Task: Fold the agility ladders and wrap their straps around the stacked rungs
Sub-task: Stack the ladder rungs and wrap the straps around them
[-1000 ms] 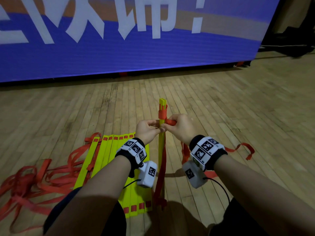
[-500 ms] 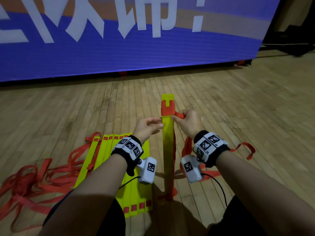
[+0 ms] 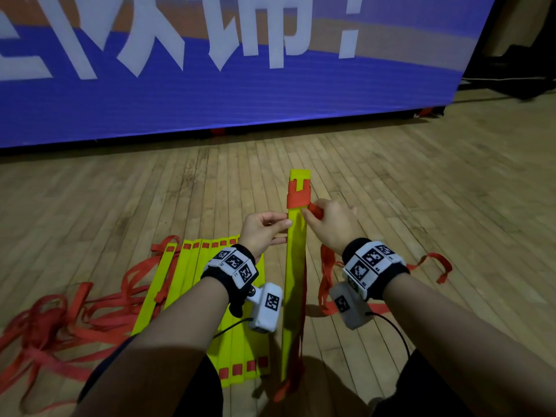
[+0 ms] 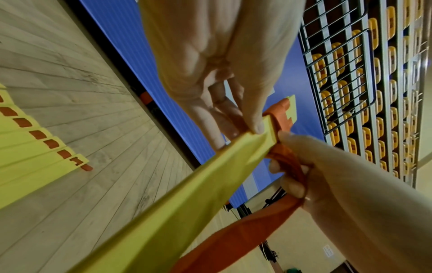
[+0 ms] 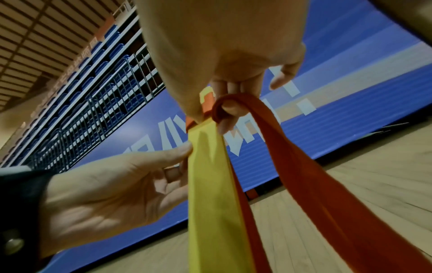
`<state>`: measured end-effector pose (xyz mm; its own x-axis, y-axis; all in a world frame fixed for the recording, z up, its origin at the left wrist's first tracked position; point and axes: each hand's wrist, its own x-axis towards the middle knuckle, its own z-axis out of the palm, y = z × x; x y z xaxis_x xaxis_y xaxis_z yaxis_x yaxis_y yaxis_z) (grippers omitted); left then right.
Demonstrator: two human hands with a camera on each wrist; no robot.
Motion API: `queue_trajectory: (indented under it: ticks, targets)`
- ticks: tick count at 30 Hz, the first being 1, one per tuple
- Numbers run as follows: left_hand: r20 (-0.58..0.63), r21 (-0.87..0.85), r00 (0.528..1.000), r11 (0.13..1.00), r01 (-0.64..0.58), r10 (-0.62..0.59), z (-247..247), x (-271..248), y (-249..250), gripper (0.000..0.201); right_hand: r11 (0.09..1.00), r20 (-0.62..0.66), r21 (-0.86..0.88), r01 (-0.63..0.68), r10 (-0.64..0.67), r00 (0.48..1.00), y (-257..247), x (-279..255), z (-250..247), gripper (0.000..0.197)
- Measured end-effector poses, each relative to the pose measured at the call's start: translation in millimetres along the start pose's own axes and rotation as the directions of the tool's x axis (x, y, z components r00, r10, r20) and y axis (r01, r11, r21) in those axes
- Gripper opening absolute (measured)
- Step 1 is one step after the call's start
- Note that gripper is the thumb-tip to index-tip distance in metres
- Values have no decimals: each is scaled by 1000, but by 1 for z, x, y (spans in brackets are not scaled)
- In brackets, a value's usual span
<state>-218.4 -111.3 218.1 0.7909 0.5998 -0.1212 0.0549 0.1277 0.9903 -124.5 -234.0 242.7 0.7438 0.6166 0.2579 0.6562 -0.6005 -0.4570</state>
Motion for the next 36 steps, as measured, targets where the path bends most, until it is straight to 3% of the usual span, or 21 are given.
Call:
queue_trajectory:
  ticks: [4, 11, 15, 19, 24, 31, 36]
  targets:
    - [-11, -10, 1000, 1000, -15, 15, 4, -1, -2, 10, 999, -25, -27, -46, 45, 999, -8, 0, 0, 49]
    - [23, 18, 997, 998, -68, 67, 14, -5, -4, 16, 993, -53, -71, -90, 87, 995, -10, 2, -1, 49]
    - [76, 5, 996, 999, -43, 42, 9, -2, -1, 15, 992, 77, 116, -42, 33, 997, -2, 10, -7, 44]
    - [193, 113, 981, 993, -37, 15, 4, -1, -2, 19, 905, 206, 420, -63, -28, 978, 12, 19, -4, 41]
    - [249, 152, 968, 986, -67, 28, 2, 1, 0, 27, 861, 278, 500, -90, -61, 959, 12, 20, -9, 22]
    - [206, 152, 972, 978, -144, 111, -2, 3, 4, 18, 708, 319, 691, -142, -122, 940, 17, 16, -19, 20]
    - [204, 171, 969, 970, -174, 138, 0, 2, 0, 13, 720, 320, 676, -154, -98, 942, 16, 14, -13, 15]
